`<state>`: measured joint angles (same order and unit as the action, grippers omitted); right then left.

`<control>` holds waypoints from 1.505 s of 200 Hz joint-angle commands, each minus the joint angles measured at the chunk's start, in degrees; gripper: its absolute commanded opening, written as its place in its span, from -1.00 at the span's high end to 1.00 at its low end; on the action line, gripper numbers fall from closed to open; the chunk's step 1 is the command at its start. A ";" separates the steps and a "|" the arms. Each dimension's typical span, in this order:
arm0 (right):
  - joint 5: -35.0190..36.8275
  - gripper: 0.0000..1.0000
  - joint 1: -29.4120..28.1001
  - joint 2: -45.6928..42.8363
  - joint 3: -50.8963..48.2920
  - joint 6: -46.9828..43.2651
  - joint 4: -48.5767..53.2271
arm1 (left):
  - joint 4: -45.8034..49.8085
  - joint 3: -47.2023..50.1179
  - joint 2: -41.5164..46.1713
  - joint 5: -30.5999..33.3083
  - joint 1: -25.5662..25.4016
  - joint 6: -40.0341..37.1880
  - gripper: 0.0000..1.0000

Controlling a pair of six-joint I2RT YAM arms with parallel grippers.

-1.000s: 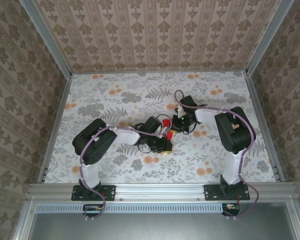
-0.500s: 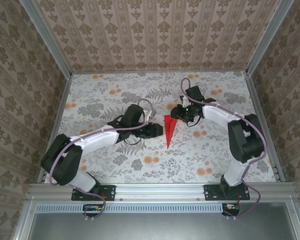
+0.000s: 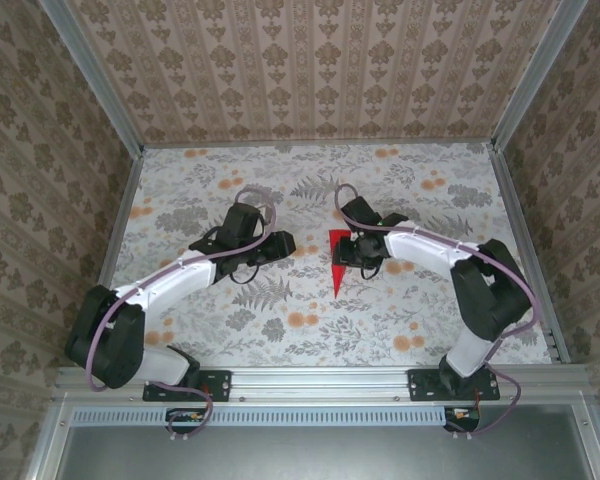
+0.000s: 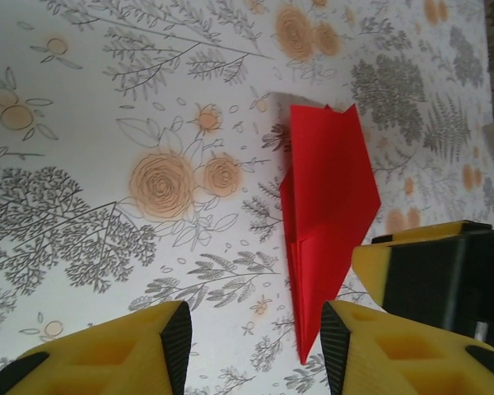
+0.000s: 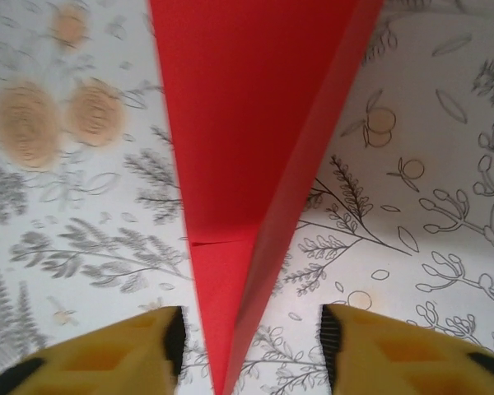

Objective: Fold a paper plane with a square sheet of paper (fold left side to right side)
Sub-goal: Turn over the paper plane at the center of the table, then move the paper plane to the center of the table.

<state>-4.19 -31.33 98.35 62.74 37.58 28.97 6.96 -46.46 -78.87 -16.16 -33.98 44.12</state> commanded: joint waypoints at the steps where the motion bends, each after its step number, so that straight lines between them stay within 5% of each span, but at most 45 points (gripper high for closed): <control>1: 1.75 0.31 -1.00 3.14 2.16 2.23 2.14 | 2.21 0.83 1.96 1.70 0.58 -1.90 0.04; 32: -0.71 1.00 -1.45 1.67 3.10 0.45 0.00 | 3.19 0.50 2.56 2.36 0.75 -2.28 0.04; 79: -8.20 1.00 1.34 -8.91 -3.49 -0.38 -4.67 | 5.24 -0.79 2.85 2.89 1.10 -3.50 0.03; 116: -15.94 1.00 8.04 -8.57 -15.56 2.74 -13.72 | 6.34 -1.74 3.02 3.20 1.18 -3.98 0.03; 175: -3.65 0.31 11.95 -12.25 -14.03 -4.86 -1.57 | 6.53 -2.19 3.55 2.84 1.08 -3.70 0.00; 232: 0.07 0.13 5.17 -18.28 -9.82 -5.35 9.23 | 5.65 -1.79 4.34 3.95 1.28 -4.15 -0.14; 301: -0.72 0.16 1.31 -8.05 -6.67 -4.39 5.30 | 6.44 -1.37 5.20 4.17 1.54 -4.58 -0.20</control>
<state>-5.91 -29.89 87.55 53.32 33.34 33.47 12.12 -46.70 -75.68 -12.93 -32.88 40.86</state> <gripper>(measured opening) 0.431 0.597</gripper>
